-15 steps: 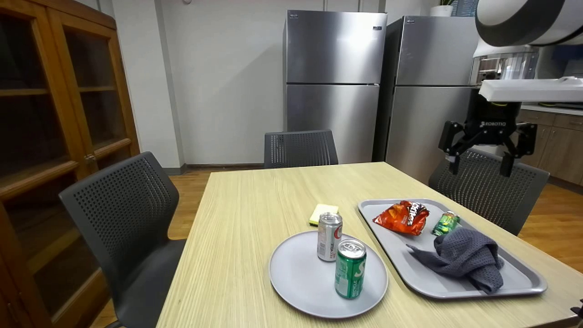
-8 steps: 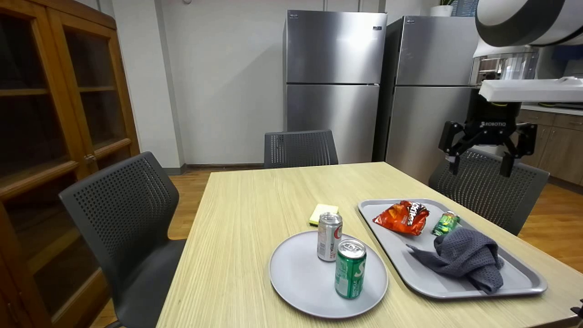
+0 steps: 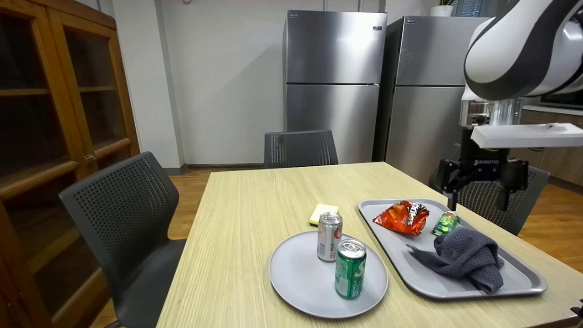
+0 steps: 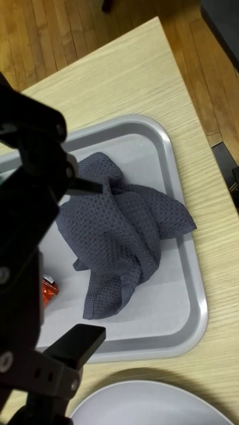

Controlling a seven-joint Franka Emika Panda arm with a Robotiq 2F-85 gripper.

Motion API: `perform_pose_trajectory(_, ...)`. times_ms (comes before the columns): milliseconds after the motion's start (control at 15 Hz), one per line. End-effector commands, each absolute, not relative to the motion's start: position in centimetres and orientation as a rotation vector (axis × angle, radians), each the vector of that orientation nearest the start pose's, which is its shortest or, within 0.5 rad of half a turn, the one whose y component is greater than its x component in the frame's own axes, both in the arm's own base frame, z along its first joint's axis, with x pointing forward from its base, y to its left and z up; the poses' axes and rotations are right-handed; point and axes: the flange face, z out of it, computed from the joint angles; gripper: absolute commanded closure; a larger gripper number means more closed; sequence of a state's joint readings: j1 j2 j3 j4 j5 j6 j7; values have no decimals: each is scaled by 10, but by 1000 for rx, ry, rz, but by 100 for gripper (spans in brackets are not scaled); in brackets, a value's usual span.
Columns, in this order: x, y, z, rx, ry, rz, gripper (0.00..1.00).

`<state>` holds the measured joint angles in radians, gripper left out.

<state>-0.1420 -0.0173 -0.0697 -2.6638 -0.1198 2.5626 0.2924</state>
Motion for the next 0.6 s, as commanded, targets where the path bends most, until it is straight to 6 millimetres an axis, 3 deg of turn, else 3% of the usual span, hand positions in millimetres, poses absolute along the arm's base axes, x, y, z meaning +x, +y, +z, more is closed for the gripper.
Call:
perform_pose_trajectory(0,410,-85,207,-3151,683,114,0)
perform_pose_trajectory(533,413,-98,164,-3227,776,124,0)
